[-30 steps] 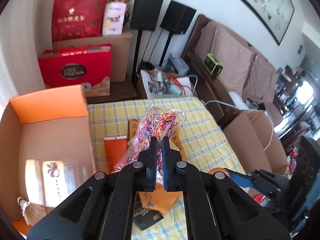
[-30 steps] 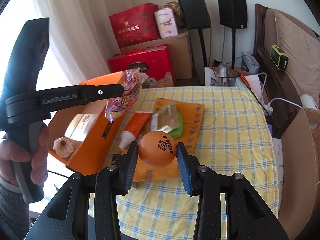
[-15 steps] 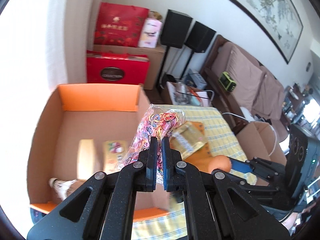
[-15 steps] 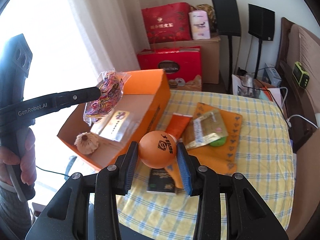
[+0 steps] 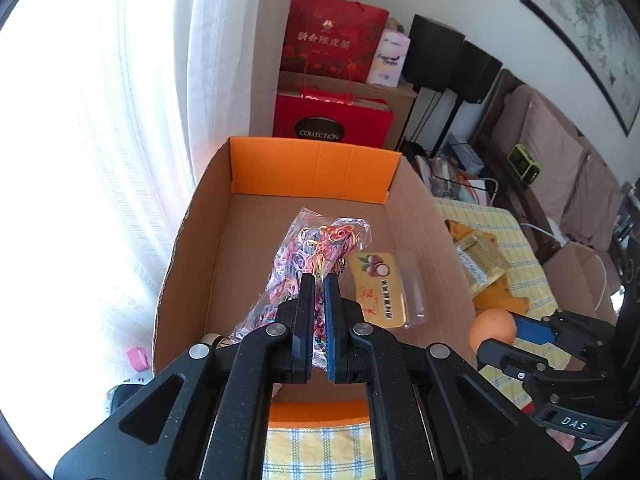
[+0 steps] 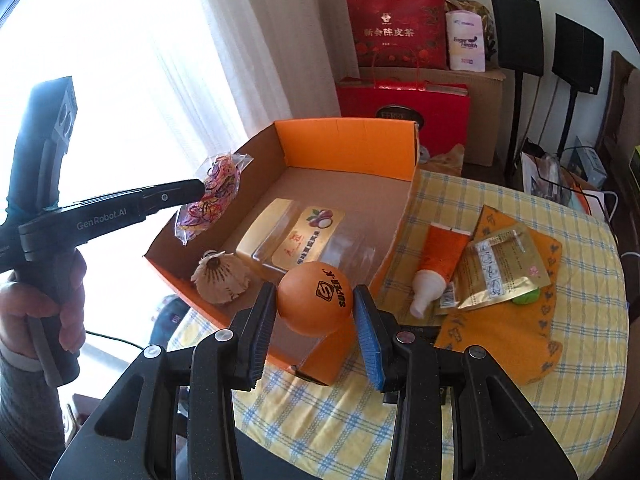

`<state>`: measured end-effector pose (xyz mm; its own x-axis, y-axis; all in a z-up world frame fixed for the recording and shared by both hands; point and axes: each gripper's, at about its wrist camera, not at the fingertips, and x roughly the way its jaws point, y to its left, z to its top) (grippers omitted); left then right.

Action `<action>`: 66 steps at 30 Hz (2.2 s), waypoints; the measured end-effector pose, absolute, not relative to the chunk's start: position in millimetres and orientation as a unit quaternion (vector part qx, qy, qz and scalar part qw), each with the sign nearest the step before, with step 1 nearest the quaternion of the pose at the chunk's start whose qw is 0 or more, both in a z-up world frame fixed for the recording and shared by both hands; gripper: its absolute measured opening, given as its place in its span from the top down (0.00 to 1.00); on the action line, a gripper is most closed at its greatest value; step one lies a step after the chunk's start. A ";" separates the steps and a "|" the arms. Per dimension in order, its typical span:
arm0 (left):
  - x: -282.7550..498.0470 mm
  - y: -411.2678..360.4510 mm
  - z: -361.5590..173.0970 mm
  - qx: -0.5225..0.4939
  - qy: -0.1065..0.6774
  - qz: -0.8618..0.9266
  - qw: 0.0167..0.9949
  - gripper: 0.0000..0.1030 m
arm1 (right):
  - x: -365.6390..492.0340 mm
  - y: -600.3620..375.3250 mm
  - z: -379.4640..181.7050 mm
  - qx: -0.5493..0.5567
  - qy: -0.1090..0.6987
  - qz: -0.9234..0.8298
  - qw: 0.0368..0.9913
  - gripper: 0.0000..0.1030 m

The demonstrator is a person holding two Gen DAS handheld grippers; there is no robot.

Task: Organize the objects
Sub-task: 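Place the rubber-band bag in the tray with the left tool while the right tool drops the ball there, then withdraw both tools from the tray toward the gold packet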

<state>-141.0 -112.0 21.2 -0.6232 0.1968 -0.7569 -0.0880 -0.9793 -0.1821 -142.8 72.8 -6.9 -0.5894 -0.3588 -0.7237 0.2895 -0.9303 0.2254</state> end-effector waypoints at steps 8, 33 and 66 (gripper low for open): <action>-157.7 -123.9 -8.0 -0.443 -0.055 0.894 0.039 0.94 | -156.8 58.4 -24.5 0.434 -0.047 -0.880 0.188 0.62; -135.5 -108.6 15.0 -0.410 -0.123 0.898 0.104 0.01 | -148.0 79.4 -9.1 0.417 -0.056 -0.892 0.163 0.39; -134.7 11.3 21.9 -0.430 -0.092 0.874 0.206 0.00 | -130.7 216.1 -0.7 0.407 -0.113 -0.906 0.029 0.14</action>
